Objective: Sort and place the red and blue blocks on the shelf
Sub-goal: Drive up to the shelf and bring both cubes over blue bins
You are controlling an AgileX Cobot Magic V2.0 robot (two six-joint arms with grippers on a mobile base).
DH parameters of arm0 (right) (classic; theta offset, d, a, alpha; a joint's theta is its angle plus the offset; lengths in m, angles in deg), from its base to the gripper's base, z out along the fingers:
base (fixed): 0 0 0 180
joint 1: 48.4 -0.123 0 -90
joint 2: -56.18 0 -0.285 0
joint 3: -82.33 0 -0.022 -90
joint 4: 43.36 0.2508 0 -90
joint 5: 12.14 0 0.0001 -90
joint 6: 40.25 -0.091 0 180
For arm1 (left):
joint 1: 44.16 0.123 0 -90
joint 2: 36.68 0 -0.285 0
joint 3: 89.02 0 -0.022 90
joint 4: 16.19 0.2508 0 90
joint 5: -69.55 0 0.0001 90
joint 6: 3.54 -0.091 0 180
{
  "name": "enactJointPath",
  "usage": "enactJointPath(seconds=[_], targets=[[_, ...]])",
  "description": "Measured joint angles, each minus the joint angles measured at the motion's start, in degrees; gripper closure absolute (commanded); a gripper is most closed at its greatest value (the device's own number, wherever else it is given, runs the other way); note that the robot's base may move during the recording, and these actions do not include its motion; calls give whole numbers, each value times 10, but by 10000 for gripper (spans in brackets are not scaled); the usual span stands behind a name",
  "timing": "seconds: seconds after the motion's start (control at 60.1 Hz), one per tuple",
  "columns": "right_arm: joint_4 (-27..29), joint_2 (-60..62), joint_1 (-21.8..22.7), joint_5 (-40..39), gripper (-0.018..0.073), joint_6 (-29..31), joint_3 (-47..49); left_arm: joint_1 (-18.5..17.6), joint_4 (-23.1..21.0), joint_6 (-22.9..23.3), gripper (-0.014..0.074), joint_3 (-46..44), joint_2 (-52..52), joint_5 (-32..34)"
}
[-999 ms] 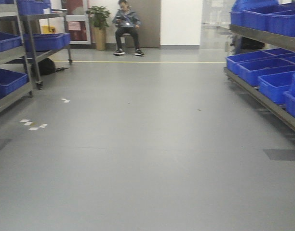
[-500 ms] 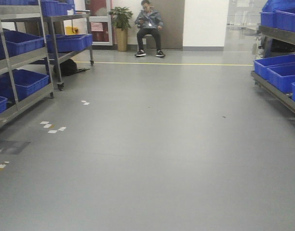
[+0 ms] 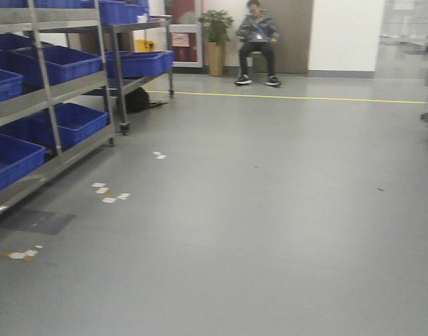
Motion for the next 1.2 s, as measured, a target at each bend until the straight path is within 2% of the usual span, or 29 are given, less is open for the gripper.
enactJointPath(seconds=[1.199], targets=[[-3,0,0,0,495,0,0,0,0,0,470,0,0,0]])
